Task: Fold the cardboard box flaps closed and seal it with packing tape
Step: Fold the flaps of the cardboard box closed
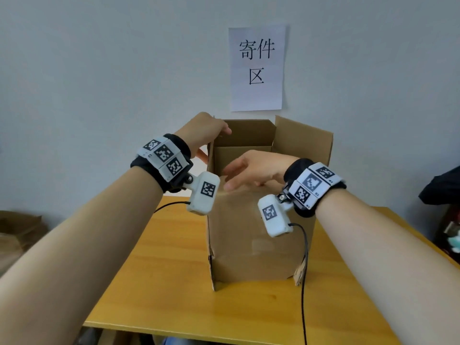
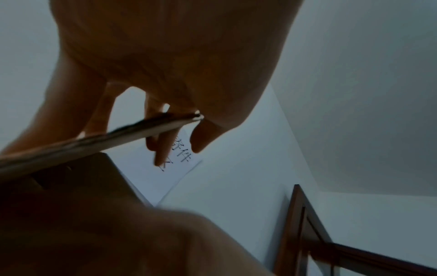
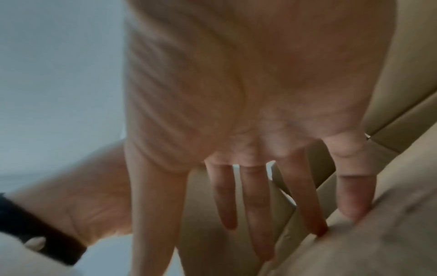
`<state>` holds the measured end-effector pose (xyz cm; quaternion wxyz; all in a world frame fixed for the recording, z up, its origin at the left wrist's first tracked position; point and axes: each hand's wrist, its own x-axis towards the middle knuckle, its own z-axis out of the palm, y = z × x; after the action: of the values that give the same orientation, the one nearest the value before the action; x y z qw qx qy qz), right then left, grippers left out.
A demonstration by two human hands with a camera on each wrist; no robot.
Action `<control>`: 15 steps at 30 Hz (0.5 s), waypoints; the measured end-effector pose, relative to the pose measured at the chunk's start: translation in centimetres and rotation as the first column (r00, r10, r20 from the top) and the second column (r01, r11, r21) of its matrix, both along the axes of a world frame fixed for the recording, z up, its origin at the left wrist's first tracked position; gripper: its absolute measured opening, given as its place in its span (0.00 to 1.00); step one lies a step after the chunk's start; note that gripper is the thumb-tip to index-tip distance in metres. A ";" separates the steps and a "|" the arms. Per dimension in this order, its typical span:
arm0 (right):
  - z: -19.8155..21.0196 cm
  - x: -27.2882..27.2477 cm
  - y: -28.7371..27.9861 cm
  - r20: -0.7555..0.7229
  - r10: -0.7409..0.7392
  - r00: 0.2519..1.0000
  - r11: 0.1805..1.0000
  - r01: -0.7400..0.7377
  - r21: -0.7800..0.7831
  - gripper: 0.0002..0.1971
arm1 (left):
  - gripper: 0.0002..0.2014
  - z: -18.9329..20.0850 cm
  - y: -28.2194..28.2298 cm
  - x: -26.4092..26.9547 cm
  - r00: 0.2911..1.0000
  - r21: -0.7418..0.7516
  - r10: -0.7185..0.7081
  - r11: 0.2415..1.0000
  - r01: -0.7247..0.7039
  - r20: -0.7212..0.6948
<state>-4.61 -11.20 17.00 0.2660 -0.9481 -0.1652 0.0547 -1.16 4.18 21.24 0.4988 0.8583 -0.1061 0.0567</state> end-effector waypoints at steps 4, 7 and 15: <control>0.3 -0.9 2.0 -0.021 0.017 1.000 0.992 -0.014 0.122 0.22 | 0.19 0.6 -0.5 -1.8 0.996 0.076 -0.057 0.995 0.062 -0.067; 0.0 -1.4 2.8 -0.003 -0.077 0.997 0.978 0.076 0.193 0.22 | 0.24 1.0 -0.4 -3.2 0.990 0.057 -0.094 0.993 0.100 -0.103; -0.3 -2.8 3.5 0.043 -0.094 0.995 0.951 0.077 0.299 0.09 | 0.30 -0.8 0.4 -3.2 0.995 0.148 0.023 0.988 -0.037 0.094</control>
<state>-7.40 -7.70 16.69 0.4027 -0.9049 -0.1377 -0.0093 -4.35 4.56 20.44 0.4265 0.8913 -0.1202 0.0957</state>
